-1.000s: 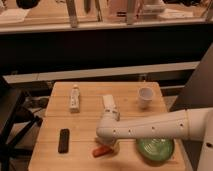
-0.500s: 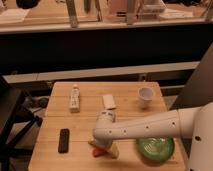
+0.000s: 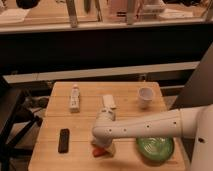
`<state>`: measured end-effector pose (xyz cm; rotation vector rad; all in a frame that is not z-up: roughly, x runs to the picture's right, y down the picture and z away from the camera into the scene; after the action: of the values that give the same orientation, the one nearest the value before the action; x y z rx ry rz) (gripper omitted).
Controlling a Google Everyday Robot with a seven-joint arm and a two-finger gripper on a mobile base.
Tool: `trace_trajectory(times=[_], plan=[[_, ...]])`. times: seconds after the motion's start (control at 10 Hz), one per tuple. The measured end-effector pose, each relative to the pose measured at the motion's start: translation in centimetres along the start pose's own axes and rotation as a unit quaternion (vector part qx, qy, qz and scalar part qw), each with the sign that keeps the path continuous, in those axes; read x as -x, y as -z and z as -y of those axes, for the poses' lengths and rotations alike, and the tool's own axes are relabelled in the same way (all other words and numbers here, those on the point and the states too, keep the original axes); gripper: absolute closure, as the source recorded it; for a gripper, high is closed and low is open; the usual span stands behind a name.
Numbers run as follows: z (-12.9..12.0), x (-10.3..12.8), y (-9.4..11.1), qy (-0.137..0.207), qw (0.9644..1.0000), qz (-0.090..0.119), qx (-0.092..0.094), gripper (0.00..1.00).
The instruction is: Place the pepper in the ceramic bowl
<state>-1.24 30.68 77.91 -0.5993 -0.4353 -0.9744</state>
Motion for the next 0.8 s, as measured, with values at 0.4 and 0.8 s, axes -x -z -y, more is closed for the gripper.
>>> trace_trajectory(times=[0.4,0.8], plan=[[-0.9,0.3,0.6,0.001,0.9999,0.003,0.010,0.95],[-1.0,-1.0,1.1,-0.005,1.0000,0.005,0.005,1.00]])
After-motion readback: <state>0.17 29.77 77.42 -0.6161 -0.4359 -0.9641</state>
